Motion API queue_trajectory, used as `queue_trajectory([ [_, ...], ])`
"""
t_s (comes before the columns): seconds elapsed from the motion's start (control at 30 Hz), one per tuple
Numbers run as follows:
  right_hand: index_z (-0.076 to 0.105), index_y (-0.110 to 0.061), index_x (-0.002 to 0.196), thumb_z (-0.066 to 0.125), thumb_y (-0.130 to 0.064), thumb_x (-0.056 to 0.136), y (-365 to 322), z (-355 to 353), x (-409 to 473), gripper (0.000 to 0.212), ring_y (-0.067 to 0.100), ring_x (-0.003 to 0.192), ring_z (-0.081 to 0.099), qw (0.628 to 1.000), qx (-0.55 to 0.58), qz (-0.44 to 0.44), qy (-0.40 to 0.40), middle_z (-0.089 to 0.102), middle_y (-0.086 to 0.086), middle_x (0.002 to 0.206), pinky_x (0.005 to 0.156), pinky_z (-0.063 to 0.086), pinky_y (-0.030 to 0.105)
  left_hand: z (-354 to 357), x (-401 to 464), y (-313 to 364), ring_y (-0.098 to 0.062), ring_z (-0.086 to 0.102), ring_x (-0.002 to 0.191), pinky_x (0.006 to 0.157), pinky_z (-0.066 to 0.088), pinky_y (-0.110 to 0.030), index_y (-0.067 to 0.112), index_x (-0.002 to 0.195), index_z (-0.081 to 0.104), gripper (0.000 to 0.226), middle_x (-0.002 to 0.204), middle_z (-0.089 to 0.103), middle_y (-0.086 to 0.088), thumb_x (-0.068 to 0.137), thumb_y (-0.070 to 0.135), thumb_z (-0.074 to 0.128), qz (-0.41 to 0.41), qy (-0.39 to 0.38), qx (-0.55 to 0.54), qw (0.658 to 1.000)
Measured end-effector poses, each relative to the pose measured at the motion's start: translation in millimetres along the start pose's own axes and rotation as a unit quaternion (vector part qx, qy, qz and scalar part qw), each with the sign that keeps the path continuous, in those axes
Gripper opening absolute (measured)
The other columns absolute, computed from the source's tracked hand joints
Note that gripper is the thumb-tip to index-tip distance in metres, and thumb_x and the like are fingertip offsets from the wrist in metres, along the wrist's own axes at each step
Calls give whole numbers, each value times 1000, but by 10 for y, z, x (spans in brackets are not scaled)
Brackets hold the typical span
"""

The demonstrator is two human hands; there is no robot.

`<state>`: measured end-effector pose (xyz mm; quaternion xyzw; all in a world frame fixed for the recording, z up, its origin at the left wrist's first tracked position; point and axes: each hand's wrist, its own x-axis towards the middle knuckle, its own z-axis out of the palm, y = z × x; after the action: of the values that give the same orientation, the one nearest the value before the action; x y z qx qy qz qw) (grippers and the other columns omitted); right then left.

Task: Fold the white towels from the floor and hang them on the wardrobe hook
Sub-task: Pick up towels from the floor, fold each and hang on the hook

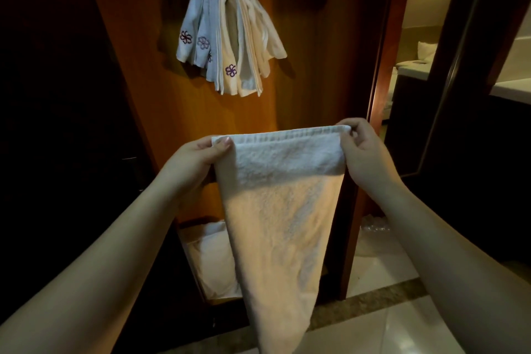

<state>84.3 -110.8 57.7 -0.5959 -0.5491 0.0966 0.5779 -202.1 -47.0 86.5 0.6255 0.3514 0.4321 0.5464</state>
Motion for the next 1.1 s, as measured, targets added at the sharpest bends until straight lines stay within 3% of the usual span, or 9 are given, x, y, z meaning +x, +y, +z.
queue_trajectory([
  [0.1, 62, -48, 115, 60, -50, 90, -9, -72, 102, 25, 2, 99, 69, 980, 190, 42, -41, 69, -15, 114, 74, 58, 26, 48, 25, 88, -25, 75, 93, 67, 60, -29, 20, 103, 78, 29, 105, 77, -7, 86, 41, 69, -3, 8, -38, 999],
  [0.17, 72, -32, 119, 83, -48, 75, 91, -121, 128, 47, 18, 109, 71, 894, 399, 142, -147, 72, 2, 122, 78, 60, 33, 78, 53, 138, -28, 74, 96, 70, 60, -33, 15, 110, 75, 28, 108, 76, -11, 92, 34, 66, -12, 13, -62, 998],
  [0.2, 78, -25, 113, 92, -47, 64, 155, -119, 97, 55, 22, 109, 71, 847, 450, 197, -202, 73, 7, 119, 79, 60, 36, 97, 62, 148, -30, 74, 97, 71, 60, -34, 13, 113, 74, 29, 108, 75, -12, 94, 32, 65, -19, 14, -63, 998],
  [0.27, 81, -17, 103, 100, -41, 52, 292, -74, 5, 59, 24, 104, 73, 809, 449, 249, -286, 76, 10, 112, 78, 61, 37, 132, 73, 135, -29, 75, 92, 69, 60, -33, 12, 110, 74, 26, 104, 76, -12, 95, 30, 64, -33, 8, -50, 998],
  [0.47, 73, -11, 121, 94, -37, 67, 373, -34, -19, 64, 34, 126, 61, 794, 477, 263, -269, 63, 19, 136, 92, 56, 45, 50, 44, 126, -24, 75, 82, 63, 59, -29, 16, 94, 80, 22, 94, 77, -9, 96, 26, 61, -38, -10, -16, 999],
  [0.6, 67, -7, 130, 84, -35, 81, 172, 5, 11, 59, 38, 131, 55, 764, 535, 237, -271, 58, 22, 140, 99, 52, 49, -42, 45, 178, -24, 75, 86, 66, 60, -29, 14, 100, 76, 30, 97, 77, -8, 82, 38, 71, -5, -33, -61, 998],
  [0.7, 64, -3, 132, 65, -34, 92, 61, 98, 4, 51, 38, 129, 57, 755, 539, 254, -276, 59, 23, 139, 99, 53, 50, 16, -19, -40, -20, 76, 81, 63, 59, -28, 9, 108, 67, 42, 91, 78, -6, 77, 35, 74, -77, -44, -88, 992],
  [0.93, 56, -8, 140, 65, -38, 91, 320, 162, -92, 59, 37, 126, 60, 779, 464, 333, -261, 61, 18, 138, 90, 57, 49, 83, -70, -466, -28, 74, 97, 69, 61, -36, 11, 117, 68, 46, 110, 75, -12, 81, 40, 67, -167, 7, -137, 976],
  [1.1, 61, -8, 131, 73, -39, 83, 400, 276, -187, 59, 34, 116, 68, 828, 394, 340, -209, 69, 17, 126, 91, 58, 47, 207, -95, -606, -34, 72, 104, 99, 52, -53, 8, 121, 67, 38, 112, 75, -14, 93, 33, 64, -193, 73, -148, 967],
])
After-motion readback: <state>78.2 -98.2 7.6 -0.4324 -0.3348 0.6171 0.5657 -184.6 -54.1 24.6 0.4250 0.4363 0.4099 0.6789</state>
